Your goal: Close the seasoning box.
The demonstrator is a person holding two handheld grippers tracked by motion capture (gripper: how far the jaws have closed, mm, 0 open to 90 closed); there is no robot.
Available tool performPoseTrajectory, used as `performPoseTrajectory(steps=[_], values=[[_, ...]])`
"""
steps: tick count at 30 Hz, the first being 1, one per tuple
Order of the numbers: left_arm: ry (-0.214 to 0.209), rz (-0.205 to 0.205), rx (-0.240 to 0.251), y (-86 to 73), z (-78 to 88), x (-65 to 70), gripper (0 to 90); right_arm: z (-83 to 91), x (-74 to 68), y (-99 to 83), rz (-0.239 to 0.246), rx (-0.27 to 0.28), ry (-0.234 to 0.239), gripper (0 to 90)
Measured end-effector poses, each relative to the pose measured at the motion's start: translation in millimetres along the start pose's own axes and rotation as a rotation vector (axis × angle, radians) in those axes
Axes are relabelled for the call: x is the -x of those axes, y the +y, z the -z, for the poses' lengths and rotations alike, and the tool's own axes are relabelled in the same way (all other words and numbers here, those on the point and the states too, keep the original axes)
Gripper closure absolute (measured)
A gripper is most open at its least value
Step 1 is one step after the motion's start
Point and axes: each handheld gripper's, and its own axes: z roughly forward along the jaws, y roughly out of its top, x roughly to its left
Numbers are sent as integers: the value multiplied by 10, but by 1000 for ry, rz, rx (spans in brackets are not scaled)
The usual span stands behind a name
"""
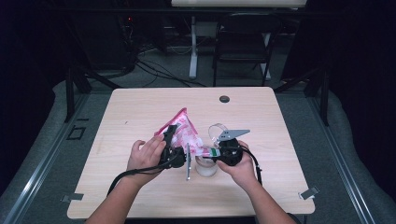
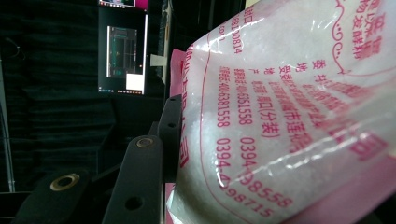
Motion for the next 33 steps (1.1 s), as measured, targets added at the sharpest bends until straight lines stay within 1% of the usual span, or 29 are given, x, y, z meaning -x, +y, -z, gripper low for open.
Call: performPoseTrajectory(steps=[17,19,20,33], values=[[9,-13,7,29,19,-13,652,6,6,-1,-8,7,-2,900],[6,-7,9,30,18,-9,652,8,7,-1,-8,7,-3,900],[13,-16,11,33,21,-16,652,8,7,-1,-8,7,-3,900],[19,-28,15,49,33,-31,652,11,7,1,-5,7,-2,900]])
